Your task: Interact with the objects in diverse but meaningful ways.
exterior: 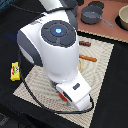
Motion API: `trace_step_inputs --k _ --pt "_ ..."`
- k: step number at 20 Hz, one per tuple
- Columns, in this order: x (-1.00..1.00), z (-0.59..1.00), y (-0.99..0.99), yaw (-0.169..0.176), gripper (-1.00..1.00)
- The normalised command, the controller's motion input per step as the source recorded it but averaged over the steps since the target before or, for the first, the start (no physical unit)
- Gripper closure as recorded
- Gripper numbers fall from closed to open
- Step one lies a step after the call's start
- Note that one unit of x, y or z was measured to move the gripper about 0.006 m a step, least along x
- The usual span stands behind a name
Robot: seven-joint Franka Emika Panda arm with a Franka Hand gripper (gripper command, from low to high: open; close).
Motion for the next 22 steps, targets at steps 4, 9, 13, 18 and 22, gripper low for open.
trace_step_inputs --k 4,9,13,18,22 --pt "0.46 0.63 0.0 0.019 1.0" --pt "0.56 1.0 0.3 0.01 1.0" --pt "0.1 1.0 0.73 0.005 1.0" --pt "-0.03 0.6 0.8 0.002 1.0" --pt "-0.34 0.02 0.76 0.0 1.0"
